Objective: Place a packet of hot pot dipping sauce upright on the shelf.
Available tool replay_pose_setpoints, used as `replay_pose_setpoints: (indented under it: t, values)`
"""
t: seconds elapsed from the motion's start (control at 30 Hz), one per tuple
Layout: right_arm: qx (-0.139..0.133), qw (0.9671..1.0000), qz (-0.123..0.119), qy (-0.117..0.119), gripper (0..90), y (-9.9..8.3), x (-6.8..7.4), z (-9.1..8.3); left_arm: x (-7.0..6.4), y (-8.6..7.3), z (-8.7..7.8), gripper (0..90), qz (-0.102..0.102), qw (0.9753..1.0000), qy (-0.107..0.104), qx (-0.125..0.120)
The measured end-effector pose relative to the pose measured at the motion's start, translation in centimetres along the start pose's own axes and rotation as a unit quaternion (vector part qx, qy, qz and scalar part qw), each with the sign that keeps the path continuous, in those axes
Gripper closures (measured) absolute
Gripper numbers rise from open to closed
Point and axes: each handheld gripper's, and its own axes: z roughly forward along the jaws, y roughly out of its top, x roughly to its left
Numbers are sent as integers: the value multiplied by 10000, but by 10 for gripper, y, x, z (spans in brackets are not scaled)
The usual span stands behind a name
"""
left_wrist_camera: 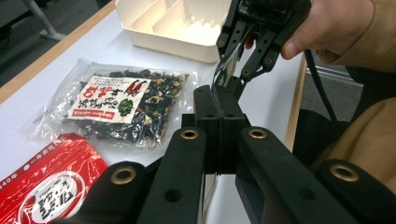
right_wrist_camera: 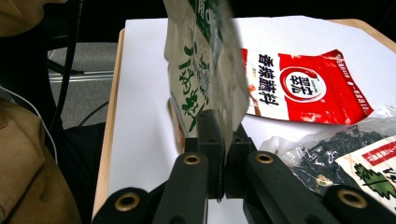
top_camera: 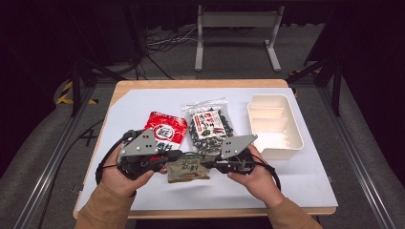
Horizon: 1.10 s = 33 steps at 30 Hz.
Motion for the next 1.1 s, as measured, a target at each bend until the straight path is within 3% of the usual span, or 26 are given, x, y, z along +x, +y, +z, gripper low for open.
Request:
replay_pose_setpoints:
  t: [0.37,0.6,0.83,1.1]
  values:
    - [104,9999,36,-16,900,7,0,-10,6,-4,-2,855,-192,9996,-34,-208]
    - [198,9998,84,-43,900,9,-4,-18,9,-8,-4,700,-260,9992,-14,-302]
    - [212,9996,104,-134,900,11,-11,-33,13,-11,-5,544,-396,9981,-144,-449]
    - [207,9992,127,-317,900,15,-21,-53,17,-14,-7,475,-435,9979,-2,-481]
